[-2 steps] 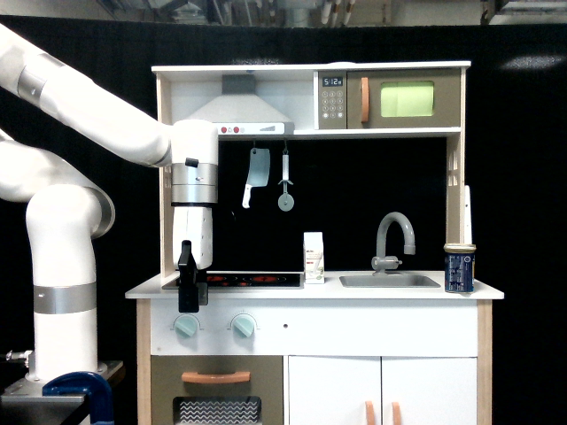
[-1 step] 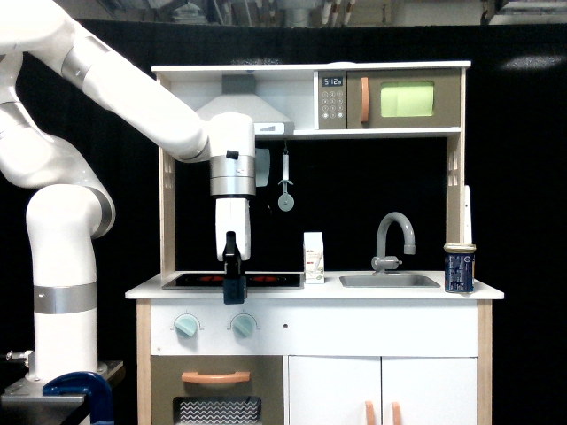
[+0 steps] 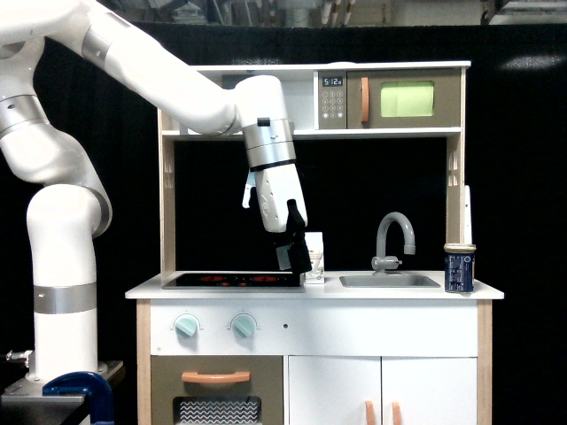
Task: Put the canned spam into the sink
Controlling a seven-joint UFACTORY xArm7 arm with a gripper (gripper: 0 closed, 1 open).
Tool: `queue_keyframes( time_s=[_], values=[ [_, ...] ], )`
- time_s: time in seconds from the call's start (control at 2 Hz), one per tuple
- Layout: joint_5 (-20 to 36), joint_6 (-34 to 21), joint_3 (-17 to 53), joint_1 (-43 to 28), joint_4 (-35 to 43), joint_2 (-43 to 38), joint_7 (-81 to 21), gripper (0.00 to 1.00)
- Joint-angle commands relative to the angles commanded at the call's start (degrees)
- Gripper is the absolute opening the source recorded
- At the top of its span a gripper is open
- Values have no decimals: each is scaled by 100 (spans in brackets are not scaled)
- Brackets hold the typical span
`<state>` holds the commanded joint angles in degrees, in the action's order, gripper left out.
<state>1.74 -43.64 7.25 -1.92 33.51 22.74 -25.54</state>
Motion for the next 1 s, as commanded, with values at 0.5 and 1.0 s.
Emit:
queue_keyframes(
  time_s=[0.5, 1.0],
  values=[
    [619, -87, 406, -216, 1256, -1044, -780, 100],
    [1709, -1046, 852, -35, 3451, -2814, -3678, 100]
  ],
)
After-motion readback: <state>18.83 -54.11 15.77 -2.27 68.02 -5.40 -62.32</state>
